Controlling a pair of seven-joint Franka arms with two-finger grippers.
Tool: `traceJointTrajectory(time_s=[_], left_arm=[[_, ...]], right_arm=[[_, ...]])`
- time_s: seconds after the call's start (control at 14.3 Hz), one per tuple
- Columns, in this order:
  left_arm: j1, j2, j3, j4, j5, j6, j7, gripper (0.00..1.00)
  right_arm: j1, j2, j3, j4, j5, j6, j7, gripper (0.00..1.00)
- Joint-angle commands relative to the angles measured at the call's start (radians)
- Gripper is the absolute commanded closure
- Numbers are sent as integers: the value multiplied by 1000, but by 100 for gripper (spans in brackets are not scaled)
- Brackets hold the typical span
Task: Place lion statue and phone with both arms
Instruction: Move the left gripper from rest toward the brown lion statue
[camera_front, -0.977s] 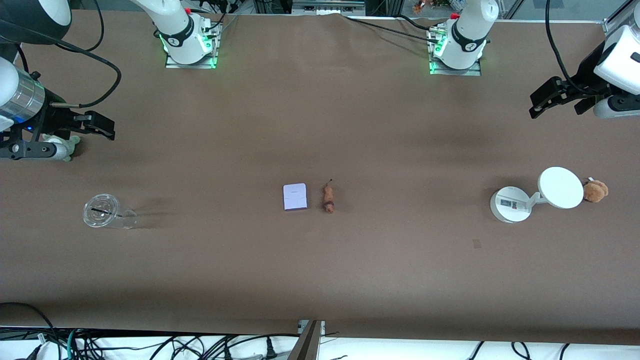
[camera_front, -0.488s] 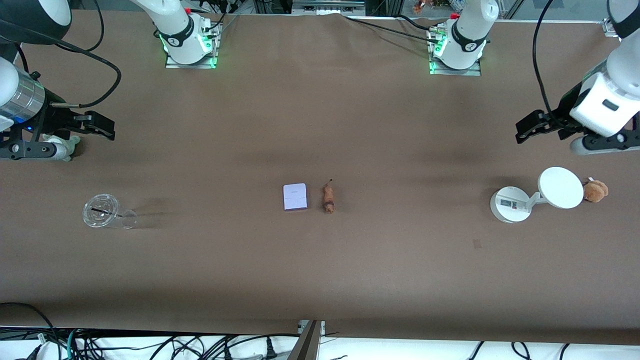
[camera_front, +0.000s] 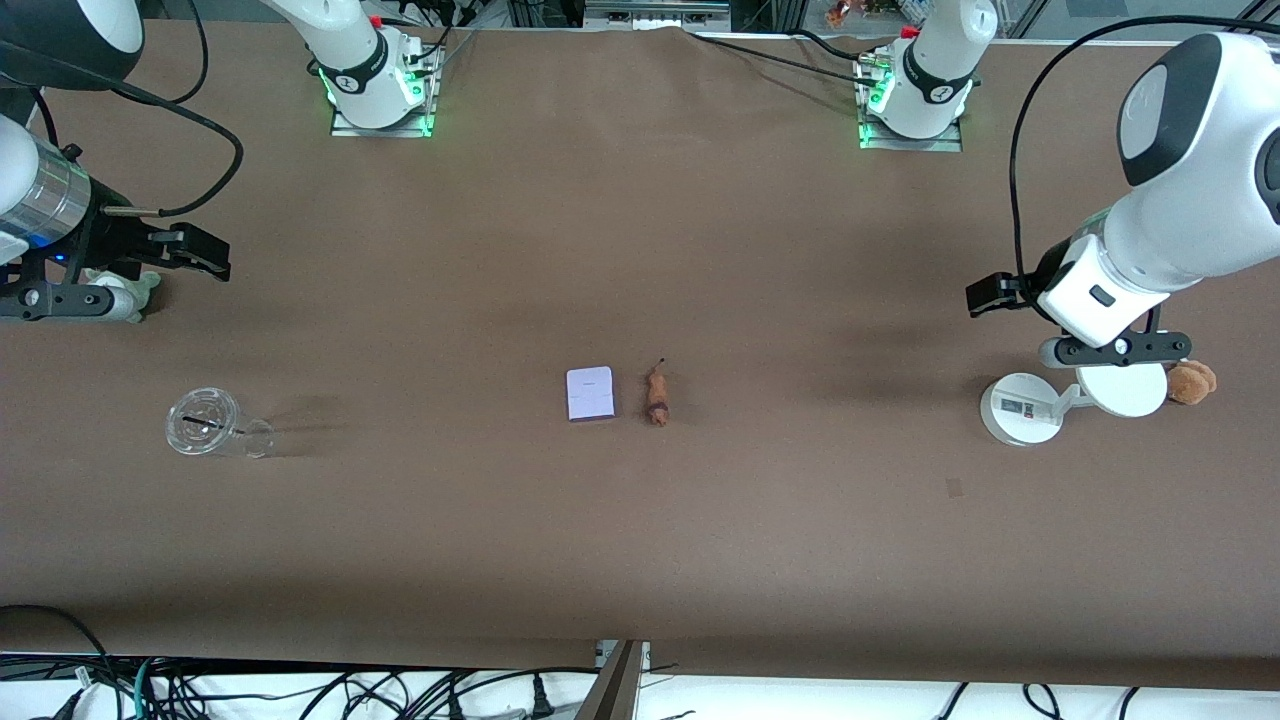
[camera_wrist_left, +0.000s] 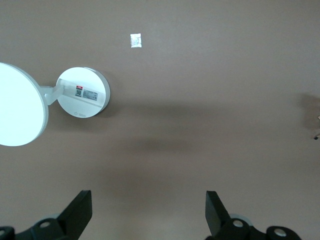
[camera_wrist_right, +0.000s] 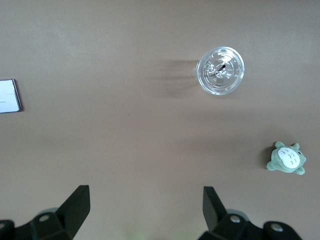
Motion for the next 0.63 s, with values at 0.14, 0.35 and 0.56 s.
traceJointTrajectory(time_s=[0.14, 0.35, 0.56], left_arm=[[-3, 52, 1, 32, 1, -20, -13, 0], [-3, 50, -5, 32, -78, -17, -80, 0], [-7, 55, -6, 32, -157, -7, -104, 0]], right_arm=[[-2, 17, 3, 23, 2, -6, -3, 0], [0, 23, 4, 23, 3, -6, -3, 0], [7, 23, 6, 23, 3, -4, -3, 0]])
